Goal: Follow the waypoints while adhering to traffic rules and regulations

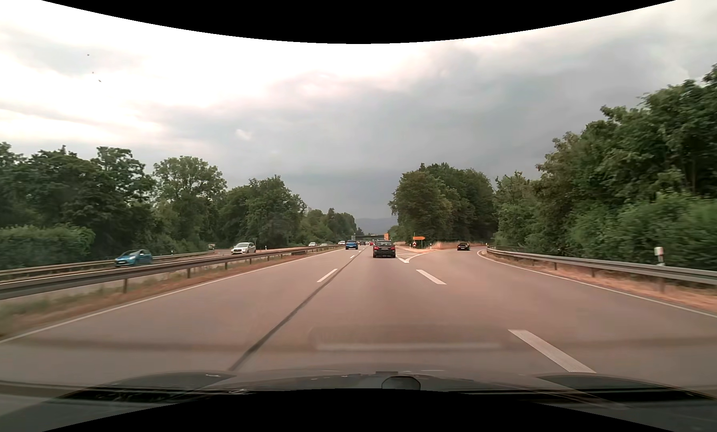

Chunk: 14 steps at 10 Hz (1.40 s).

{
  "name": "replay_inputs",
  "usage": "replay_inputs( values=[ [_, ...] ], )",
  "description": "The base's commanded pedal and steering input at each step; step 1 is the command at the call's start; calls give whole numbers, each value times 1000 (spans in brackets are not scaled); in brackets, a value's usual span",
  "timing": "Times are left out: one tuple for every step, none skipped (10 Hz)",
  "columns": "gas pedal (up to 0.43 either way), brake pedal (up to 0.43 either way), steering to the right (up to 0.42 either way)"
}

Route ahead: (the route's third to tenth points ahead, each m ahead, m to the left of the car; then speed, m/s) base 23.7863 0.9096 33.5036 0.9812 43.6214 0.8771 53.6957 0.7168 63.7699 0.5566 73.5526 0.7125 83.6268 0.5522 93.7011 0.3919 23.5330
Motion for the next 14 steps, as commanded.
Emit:
replay_inputs(
  values=[
    [157,0,-1],
    [150,0,0],
    [138,0,-1],
    [130,0,-1],
    [118,0,-1],
    [118,0,0],
    [118,0,0],
    [98,0,-1],
    [98,0,-1],
    [87,0,-1],
    [67,0,0],
    [67,0,0],
    [67,0,0],
    [67,0,1]
  ],
)
